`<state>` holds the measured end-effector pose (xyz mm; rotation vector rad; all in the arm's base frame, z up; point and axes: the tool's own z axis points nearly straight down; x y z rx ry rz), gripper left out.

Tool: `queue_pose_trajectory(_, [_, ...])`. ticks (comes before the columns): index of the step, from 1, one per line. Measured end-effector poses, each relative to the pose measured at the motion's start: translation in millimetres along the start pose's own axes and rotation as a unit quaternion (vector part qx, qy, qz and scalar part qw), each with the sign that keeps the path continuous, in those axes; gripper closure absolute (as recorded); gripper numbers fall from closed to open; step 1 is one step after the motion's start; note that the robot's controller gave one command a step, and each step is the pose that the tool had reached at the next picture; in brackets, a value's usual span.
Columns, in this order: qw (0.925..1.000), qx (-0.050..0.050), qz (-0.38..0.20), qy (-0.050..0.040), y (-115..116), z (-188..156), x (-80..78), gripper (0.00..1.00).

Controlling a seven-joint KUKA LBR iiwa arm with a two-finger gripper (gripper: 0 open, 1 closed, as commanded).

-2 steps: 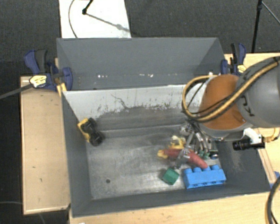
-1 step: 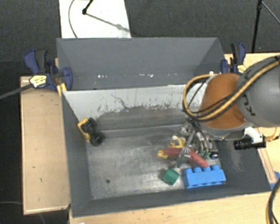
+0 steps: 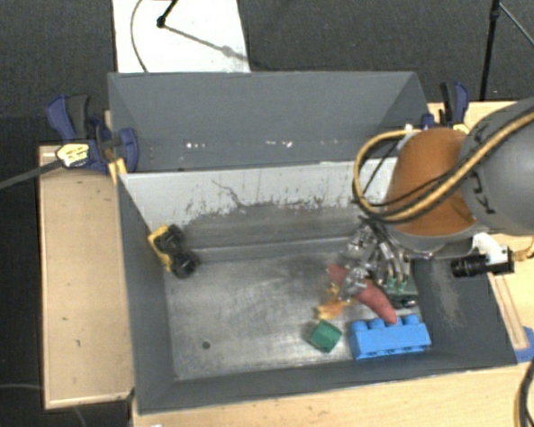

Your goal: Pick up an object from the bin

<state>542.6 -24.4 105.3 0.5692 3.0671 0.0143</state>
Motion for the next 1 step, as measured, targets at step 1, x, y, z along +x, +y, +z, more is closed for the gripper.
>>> queue_pose_trajectory(1, [1.0000, 0.003, -0.001, 0.0043, -0.8, -12.2, 0.5, 1.00])
